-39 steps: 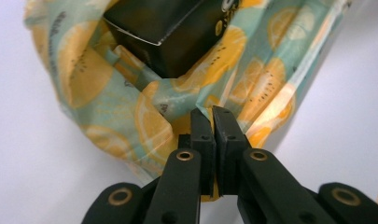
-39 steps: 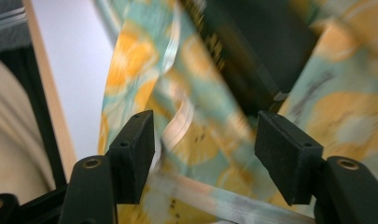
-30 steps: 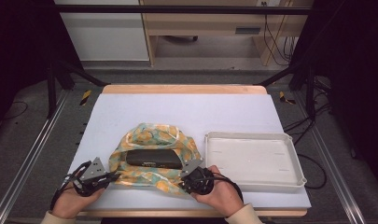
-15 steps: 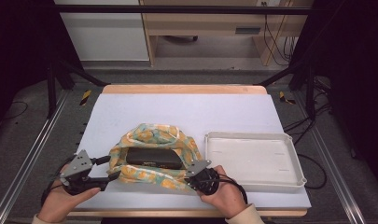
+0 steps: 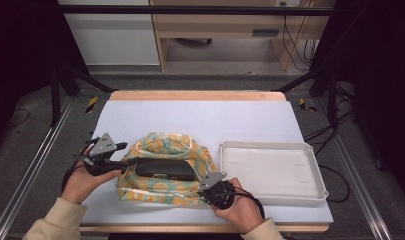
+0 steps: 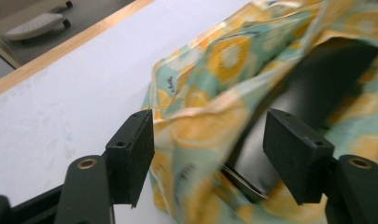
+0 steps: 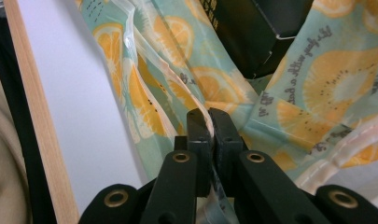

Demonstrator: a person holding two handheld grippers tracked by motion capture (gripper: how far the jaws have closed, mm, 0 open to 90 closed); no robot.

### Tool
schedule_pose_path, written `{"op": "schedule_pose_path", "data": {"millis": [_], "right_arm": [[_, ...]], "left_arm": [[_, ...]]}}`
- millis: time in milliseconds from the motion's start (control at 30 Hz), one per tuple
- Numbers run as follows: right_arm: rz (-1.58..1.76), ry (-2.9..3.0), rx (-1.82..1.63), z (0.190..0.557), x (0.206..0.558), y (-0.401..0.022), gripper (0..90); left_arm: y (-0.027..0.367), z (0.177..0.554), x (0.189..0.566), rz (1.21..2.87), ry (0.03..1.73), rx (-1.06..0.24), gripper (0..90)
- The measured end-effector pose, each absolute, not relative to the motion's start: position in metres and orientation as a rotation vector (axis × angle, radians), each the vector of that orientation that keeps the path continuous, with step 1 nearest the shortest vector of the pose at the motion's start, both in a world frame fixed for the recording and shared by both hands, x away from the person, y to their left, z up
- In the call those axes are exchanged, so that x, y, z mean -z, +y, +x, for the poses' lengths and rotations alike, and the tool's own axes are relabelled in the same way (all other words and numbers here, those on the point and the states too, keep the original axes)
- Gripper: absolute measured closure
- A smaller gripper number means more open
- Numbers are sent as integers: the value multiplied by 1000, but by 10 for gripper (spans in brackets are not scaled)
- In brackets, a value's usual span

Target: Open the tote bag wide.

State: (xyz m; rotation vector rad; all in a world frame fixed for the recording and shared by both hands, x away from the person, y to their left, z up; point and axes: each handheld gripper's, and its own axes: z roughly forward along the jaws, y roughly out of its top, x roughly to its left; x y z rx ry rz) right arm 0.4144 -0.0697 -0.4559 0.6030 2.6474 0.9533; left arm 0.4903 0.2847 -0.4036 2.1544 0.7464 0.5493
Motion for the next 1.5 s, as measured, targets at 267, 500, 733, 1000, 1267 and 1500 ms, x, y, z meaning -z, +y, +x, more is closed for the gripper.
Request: {"op": "schedule_pose_path", "data": {"millis": [267, 500, 733, 1000, 1267, 1500], "right_arm": [[548, 2675, -920, 407, 455, -75, 889], [575, 2656, -929, 409, 455, -81, 889], [565, 2658, -931, 407, 455, -79, 890], [537, 2708, -845, 400, 459, -81, 899], [528, 2708, -838, 396, 456, -86, 900], [562, 2664, -854, 398, 449, -92, 900]], "left_arm": [[283, 512, 411, 2227, 718, -476, 385], [285, 508, 411, 2224, 697, -427, 307], [279, 512, 416, 2266, 731, -460, 629], [276, 527, 412, 2177, 845, -508, 881], [275, 532, 414, 2133, 888, -553, 892], [279, 526, 416, 2092, 897, -564, 895]]}}
